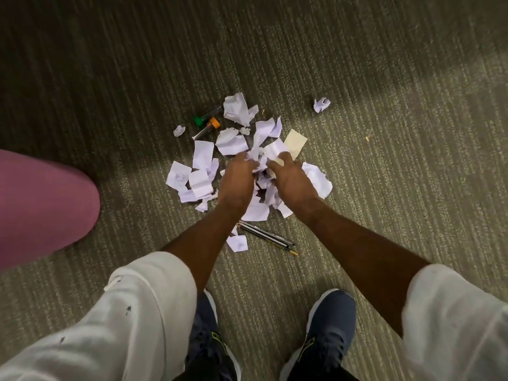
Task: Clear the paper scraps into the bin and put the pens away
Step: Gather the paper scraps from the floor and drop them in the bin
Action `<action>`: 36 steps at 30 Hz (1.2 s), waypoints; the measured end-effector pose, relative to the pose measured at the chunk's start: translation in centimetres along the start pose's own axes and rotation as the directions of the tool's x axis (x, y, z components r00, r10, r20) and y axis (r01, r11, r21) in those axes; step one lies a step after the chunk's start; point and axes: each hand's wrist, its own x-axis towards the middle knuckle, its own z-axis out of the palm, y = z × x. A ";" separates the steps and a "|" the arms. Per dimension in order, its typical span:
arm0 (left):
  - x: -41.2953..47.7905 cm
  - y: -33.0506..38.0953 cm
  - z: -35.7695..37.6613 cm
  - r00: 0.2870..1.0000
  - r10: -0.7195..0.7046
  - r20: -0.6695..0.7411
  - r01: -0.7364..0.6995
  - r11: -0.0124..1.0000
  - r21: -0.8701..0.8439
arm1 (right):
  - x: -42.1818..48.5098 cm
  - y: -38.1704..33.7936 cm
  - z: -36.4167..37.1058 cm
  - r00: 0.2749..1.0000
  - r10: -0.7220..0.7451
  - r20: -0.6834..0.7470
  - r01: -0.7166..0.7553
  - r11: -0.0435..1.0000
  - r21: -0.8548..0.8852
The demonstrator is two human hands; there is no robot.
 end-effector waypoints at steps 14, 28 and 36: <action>-3.1 1.8 -10.1 0.962 -0.246 -0.116 0.189 0.911 -0.367 | -3.0 -4.6 -8.7 0.975 0.074 -0.209 -0.018 0.967 0.255; -10.4 -3.0 -27.8 0.840 -0.438 -0.321 0.151 0.756 -0.637 | -2.9 -22.7 -20.9 0.969 -0.096 -0.227 0.185 0.893 0.410; -16.6 -11.4 -37.1 0.618 -0.635 -0.464 0.228 0.709 -0.667 | -2.9 -36.1 -25.4 0.937 -0.317 -0.148 0.350 0.844 0.407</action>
